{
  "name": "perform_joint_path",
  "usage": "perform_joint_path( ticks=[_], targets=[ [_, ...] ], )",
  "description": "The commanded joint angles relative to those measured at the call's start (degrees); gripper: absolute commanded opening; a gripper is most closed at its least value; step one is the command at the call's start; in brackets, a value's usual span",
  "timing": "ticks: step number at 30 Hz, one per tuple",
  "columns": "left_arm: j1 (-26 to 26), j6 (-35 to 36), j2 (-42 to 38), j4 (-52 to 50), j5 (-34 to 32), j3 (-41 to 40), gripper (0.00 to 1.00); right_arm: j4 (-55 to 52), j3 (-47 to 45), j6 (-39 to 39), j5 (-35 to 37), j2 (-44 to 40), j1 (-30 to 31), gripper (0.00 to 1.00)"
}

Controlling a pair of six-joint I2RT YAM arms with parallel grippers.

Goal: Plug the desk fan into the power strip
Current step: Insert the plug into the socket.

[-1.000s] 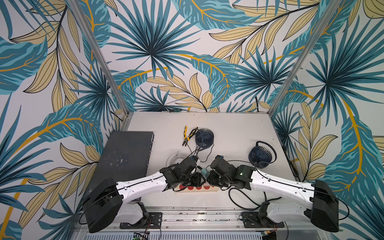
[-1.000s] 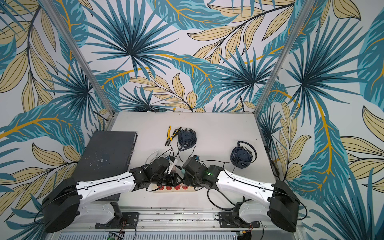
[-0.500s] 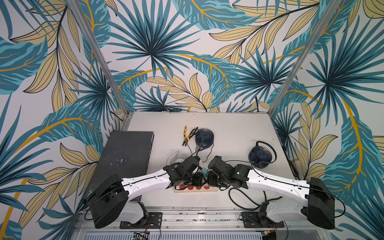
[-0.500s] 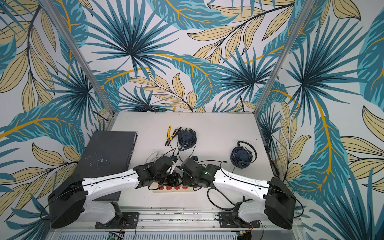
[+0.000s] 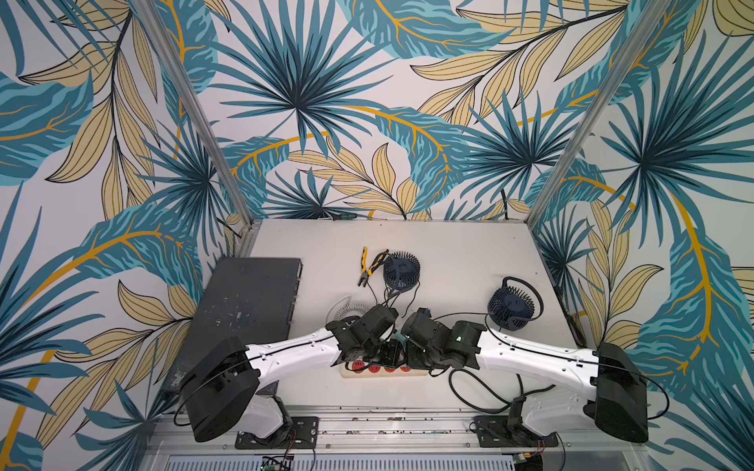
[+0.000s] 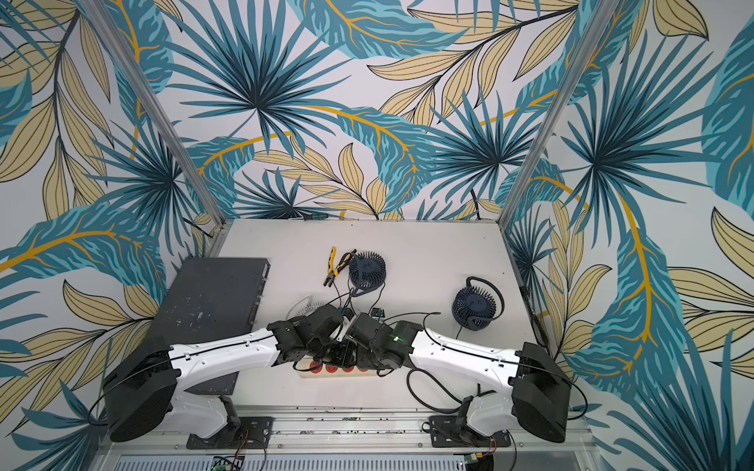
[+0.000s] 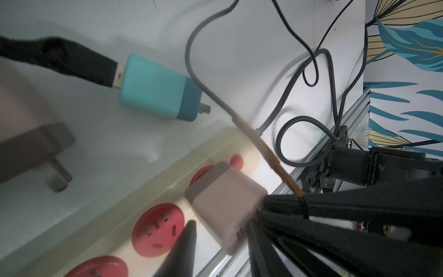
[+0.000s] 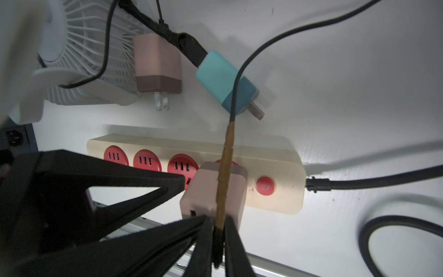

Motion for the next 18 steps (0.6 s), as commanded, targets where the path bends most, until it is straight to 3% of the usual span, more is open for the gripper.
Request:
perform_joint_path(
  ticks=[1,4,7,11,15,18],
  targets=[
    [-0.14,1.74,3.06,-4.68,-4.35,-1.18,0.38,1.59,-6.51,1.64,-1.11,5.11,0.8,0.07],
    [-0.14,1.53,3.12,-4.2,-4.65,-1.71,0.38,3.21,-7.64,2.28,-0.09,3.84,0.79,0.08],
    [-0.43,1.96,0.98,-4.5,-6.28,-1.38,0.39,2.42,-7.39,2.29,3.26,0.34,0.81,0.15],
    [-0.27,4.12,-5.84,-8.84,-11.32,0.35,0.53,1.03,-6.48,1.82,7.86,-6.37,0.74,0.26],
    [1.28,6.68,-13.44,-15.12,-16.35,2.16,0.64,0.18,-3.55,-0.03,11.88,-11.44,0.63,0.48],
    [3.23,7.93,-19.52,-17.76,-18.57,1.65,0.72,0.27,0.39,-2.7,14.64,-12.84,0.48,0.51]
  ],
)
